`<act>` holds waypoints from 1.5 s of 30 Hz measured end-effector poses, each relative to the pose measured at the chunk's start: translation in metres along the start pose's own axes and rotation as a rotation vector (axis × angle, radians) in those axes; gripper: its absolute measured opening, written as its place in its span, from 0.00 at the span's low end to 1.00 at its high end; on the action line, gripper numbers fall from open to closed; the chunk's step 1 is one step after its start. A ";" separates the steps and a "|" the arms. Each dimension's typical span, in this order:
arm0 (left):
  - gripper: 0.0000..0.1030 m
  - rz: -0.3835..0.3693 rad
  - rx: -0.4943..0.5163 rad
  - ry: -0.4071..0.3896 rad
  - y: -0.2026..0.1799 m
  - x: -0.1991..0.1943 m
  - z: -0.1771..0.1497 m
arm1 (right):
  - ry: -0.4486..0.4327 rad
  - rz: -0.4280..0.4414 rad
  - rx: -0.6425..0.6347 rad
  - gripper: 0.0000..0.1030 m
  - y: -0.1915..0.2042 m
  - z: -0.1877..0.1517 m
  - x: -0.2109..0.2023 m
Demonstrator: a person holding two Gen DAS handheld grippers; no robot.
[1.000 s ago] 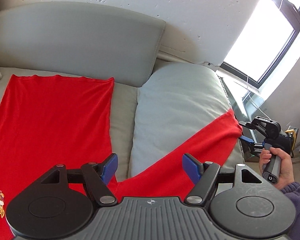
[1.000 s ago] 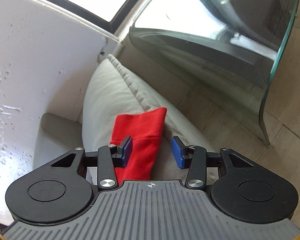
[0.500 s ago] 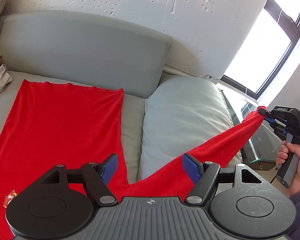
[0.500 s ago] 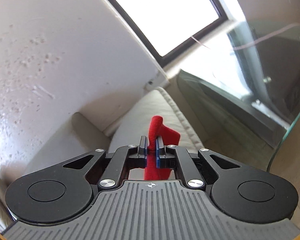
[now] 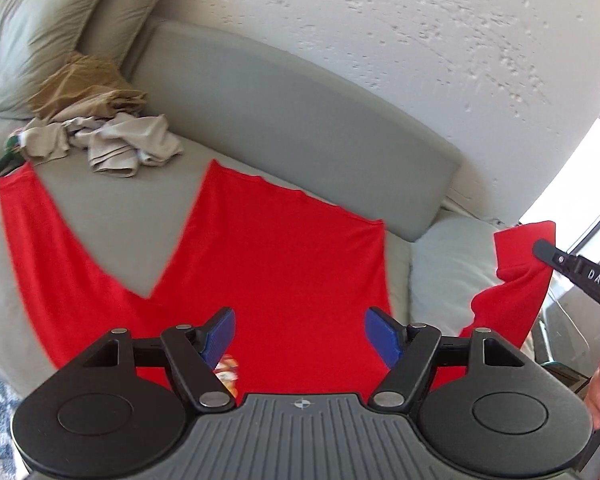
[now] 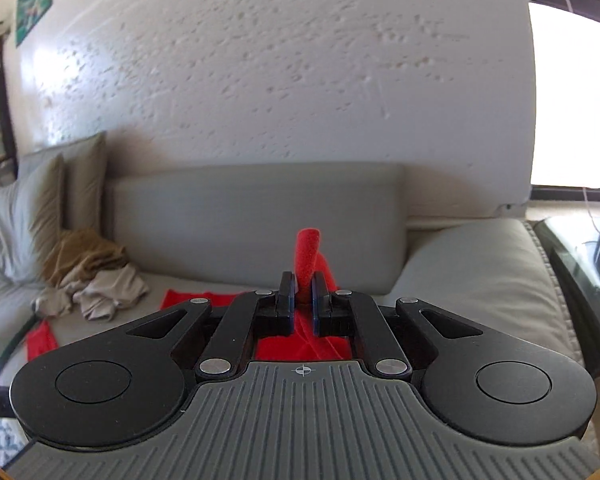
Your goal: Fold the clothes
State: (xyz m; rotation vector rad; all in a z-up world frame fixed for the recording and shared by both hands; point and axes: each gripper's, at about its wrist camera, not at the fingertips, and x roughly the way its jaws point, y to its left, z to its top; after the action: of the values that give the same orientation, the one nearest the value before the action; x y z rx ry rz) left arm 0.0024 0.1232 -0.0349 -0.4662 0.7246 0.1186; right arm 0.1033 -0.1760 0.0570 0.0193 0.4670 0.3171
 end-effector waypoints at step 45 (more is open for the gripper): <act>0.03 0.060 0.185 0.134 0.042 0.098 -0.045 | 0.410 0.094 0.456 0.53 -0.031 -0.161 -0.028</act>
State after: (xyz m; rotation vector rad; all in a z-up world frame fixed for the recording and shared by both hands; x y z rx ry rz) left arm 0.0371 0.1348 -0.1450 -0.2777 0.8726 0.0760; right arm 0.0170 -0.2229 -0.0775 0.4275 0.9404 0.3019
